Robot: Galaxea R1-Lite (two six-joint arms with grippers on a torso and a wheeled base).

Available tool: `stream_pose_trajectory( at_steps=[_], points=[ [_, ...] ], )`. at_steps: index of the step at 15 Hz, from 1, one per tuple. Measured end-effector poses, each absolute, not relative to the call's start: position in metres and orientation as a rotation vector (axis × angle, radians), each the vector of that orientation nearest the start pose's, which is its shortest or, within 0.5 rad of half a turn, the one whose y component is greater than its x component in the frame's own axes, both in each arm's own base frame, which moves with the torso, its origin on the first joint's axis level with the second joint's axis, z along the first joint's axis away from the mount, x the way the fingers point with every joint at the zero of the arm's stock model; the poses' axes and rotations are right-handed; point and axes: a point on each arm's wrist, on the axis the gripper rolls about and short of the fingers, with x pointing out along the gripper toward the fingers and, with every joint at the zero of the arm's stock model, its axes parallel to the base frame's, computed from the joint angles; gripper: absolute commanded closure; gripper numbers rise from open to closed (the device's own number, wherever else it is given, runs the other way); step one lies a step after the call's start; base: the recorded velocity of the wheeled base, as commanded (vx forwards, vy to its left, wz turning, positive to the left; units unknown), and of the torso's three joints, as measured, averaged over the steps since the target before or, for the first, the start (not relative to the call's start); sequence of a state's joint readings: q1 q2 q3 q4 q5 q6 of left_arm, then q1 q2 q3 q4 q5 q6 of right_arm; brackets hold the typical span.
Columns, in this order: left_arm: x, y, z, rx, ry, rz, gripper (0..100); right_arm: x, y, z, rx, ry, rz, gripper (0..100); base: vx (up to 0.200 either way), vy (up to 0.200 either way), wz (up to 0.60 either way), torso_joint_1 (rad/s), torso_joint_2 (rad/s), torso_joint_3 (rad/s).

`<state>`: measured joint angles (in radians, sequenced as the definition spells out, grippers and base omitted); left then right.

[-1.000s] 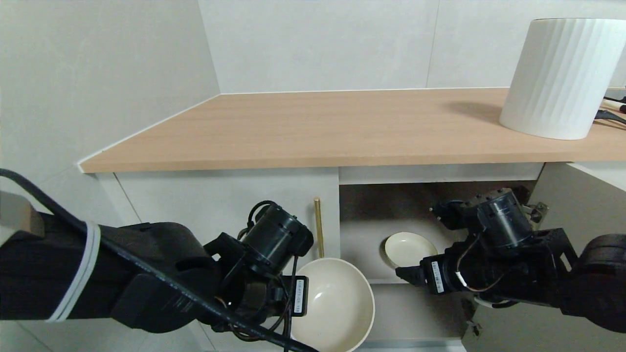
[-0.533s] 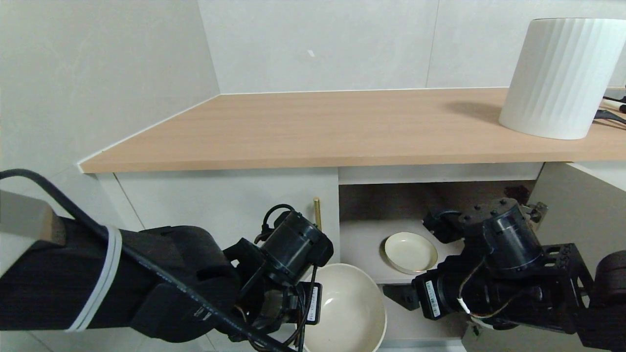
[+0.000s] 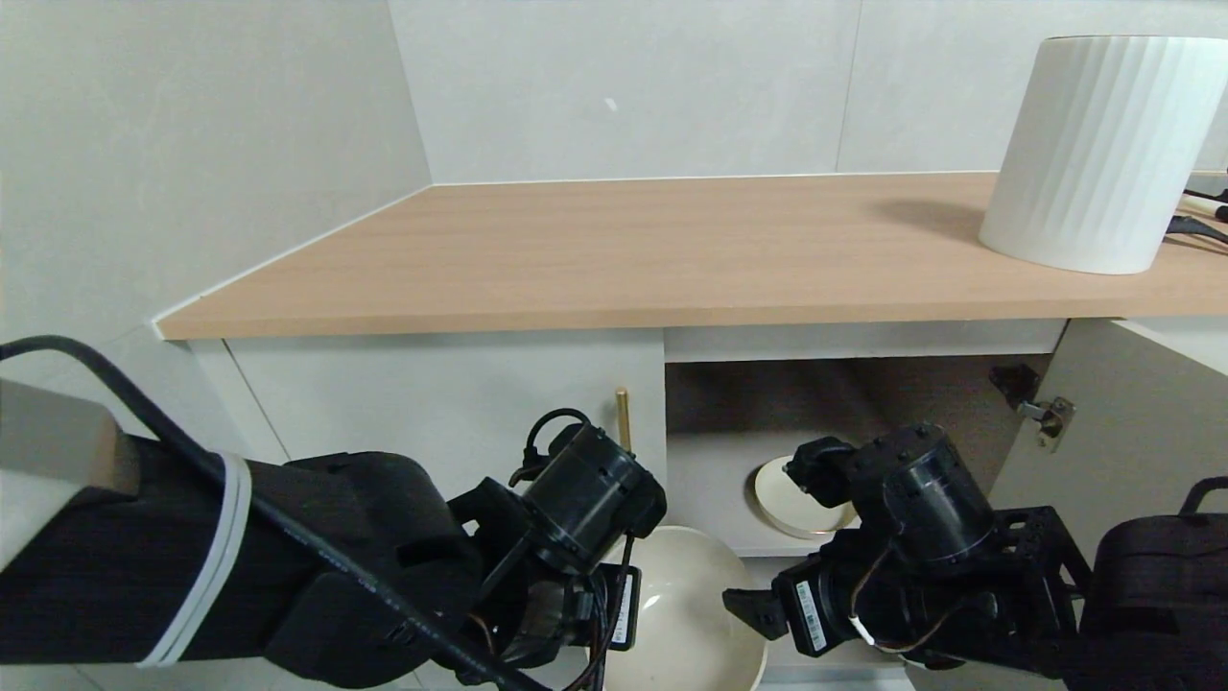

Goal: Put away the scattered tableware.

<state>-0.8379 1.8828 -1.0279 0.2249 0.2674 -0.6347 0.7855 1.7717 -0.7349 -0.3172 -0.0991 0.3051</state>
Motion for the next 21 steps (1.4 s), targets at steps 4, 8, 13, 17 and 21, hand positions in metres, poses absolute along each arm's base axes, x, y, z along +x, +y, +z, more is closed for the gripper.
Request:
stream_pose_trajectory(
  at_steps=[4,8,13,17,21],
  points=[
    [0.208,-0.228,0.117,0.000,1.022,-0.208,100,0.209,0.206,0.106,-0.044,0.775,0.539,0,0.000,0.000,0.00,0.000,0.00,0.000],
    [0.207,-0.228,0.117,0.003,1.022,-0.211,100,0.210,0.207,0.103,-0.048,0.782,0.536,100,0.000,0.000,0.00,0.000,0.00,0.000],
    [0.207,-0.229,0.117,-0.002,1.022,-0.217,100,0.210,0.207,0.103,-0.047,0.784,0.541,100,0.000,0.000,0.00,0.000,0.00,0.000],
    [0.207,-0.228,0.117,0.002,1.024,-0.213,100,0.209,0.206,0.101,-0.052,0.790,0.537,100,0.000,0.000,0.00,0.000,0.00,0.000],
    [0.207,-0.228,0.117,0.002,1.025,-0.211,100,0.209,0.206,0.101,-0.054,0.791,0.536,100,0.000,0.000,0.00,0.000,0.00,0.000]
  ],
)
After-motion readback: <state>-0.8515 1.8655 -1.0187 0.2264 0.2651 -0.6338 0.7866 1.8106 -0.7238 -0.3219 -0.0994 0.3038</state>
